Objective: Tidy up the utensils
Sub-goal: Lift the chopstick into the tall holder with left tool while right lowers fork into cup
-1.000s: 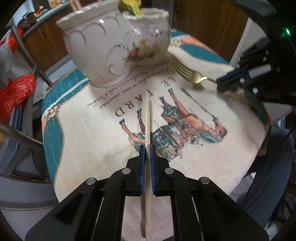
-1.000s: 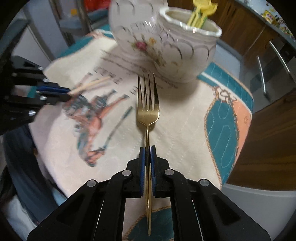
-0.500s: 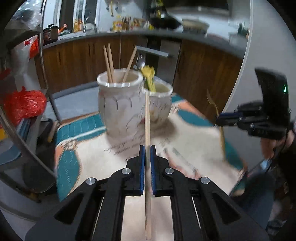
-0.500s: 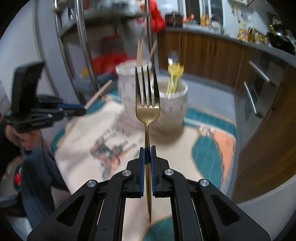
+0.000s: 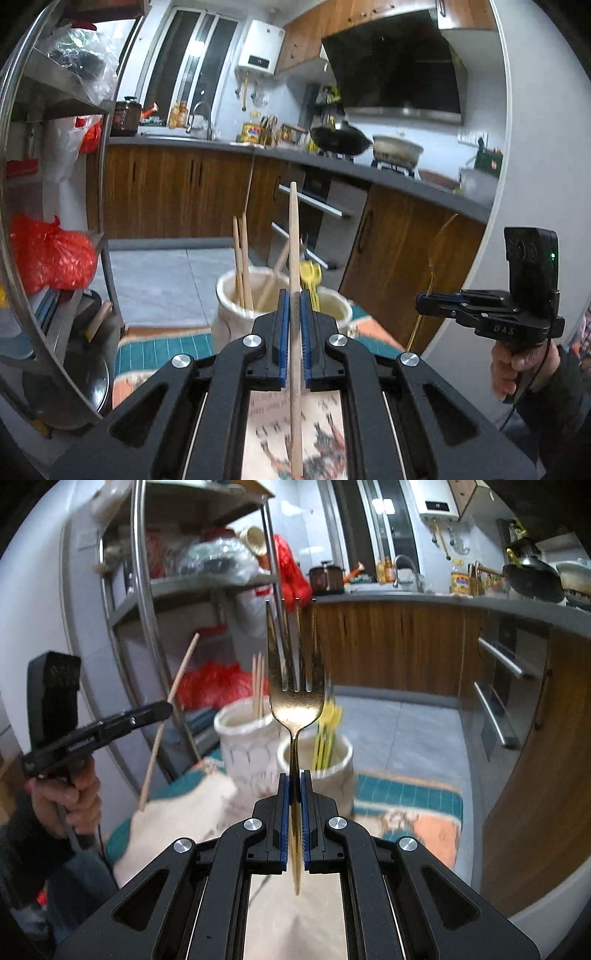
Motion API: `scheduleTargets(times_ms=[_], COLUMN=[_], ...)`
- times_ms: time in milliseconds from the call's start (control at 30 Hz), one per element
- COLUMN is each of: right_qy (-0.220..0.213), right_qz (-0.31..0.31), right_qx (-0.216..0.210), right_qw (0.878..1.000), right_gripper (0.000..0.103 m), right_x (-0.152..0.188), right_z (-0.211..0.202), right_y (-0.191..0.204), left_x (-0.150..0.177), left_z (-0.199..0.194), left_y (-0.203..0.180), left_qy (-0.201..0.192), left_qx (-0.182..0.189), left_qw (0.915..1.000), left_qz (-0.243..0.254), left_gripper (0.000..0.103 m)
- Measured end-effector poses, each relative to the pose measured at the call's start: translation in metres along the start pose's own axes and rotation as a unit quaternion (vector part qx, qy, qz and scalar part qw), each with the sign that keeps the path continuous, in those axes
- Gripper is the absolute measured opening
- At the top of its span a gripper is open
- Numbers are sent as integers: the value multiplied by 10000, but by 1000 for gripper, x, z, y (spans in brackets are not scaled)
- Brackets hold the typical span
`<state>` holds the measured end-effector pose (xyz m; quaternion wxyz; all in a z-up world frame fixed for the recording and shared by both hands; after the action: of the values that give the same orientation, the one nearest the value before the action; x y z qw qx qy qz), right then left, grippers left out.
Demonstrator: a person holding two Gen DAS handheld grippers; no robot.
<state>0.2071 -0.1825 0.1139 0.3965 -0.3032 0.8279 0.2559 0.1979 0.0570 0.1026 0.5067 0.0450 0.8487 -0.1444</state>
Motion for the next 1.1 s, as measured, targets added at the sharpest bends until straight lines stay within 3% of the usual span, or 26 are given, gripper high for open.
scheduleTargets(times_ms=[500,733,1100], right_qy=[-794,-834,-338], right_qz=[-122,-53,-20], right_qx=[-318,-144,-3], right_qw=[9963,9964,9994], right_gripper=[7,7,7], right_x=[-57,-72,-59], right_z=[13,29,58], right_y=[1,-7,-17], left_x=[-45,-69,-48], left_z=[31,39,77], left_y=[31,35,37], left_qy=[-1014,-1615,-1258], left_qx=[99,-113,-351], left_qw=[9939,9858,9903], left_qz=[-412,-438,-474], left_gripper=[5,5,5])
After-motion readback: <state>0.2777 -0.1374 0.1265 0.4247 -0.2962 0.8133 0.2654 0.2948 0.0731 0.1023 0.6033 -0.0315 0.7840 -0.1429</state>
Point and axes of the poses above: each gripper's, at about its wrist camera, not at the fingertips, and z roughly the way its jaws point, y to its left, x to its underside, the point moved 2 cm from there along z, roughly the way its jaws point, and after that the axes turned 7 degrees about y, right-handed, at the moved point
